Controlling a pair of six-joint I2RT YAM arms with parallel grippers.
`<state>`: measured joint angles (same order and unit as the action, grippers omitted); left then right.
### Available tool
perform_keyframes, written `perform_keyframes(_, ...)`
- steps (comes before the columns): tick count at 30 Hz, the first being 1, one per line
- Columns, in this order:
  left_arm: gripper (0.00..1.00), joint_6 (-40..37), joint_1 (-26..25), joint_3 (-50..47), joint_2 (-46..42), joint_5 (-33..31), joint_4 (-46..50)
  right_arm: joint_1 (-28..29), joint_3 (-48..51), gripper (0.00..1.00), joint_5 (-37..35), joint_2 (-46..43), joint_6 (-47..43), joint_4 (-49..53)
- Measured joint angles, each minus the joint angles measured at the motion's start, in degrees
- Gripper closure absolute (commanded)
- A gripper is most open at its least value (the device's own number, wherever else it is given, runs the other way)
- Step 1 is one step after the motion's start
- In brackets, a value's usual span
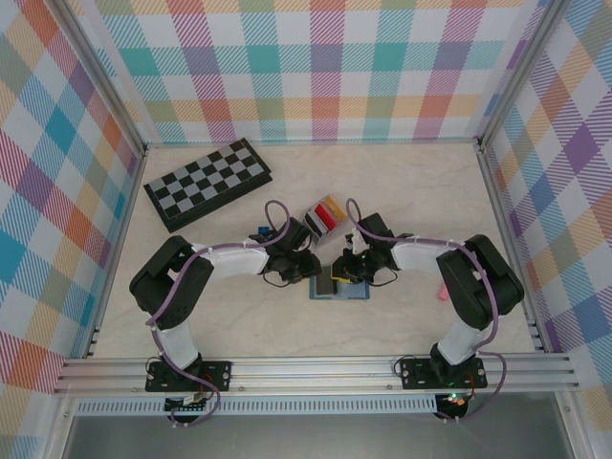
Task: Put the credit cards into the card holder
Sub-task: Insert the credit card into the card slot, then pick up the credit card from the storage box.
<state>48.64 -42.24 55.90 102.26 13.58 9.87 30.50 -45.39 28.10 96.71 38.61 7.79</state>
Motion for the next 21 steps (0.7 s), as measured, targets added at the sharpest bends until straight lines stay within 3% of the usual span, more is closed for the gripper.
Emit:
perform_keyframes(4,0.68,0.2,0.0,-0.3,-0.2,-0.2,-0.5,0.0,-0.2,0.77,-0.1,0.0,0.1,0.2)
perform_keyframes(6,0.67,0.2,0.0,-0.5,-0.4,-0.3,-0.6,0.3,-0.9,0.68,-1.2,-0.1,-0.3,1.6)
perform_keyframes(15,0.62,0.6,0.2,-2.1,-6.0,-5.8,1.2,0.6,-8.2,0.42,-11.5,-7.4,-6.6,12.9)
perform_keyframes(21,0.60,0.6,3.3,-2.1,-8.9,-7.2,2.1,0.6,-21.8,0.37,-22.2,-7.0,-14.6,22.1)
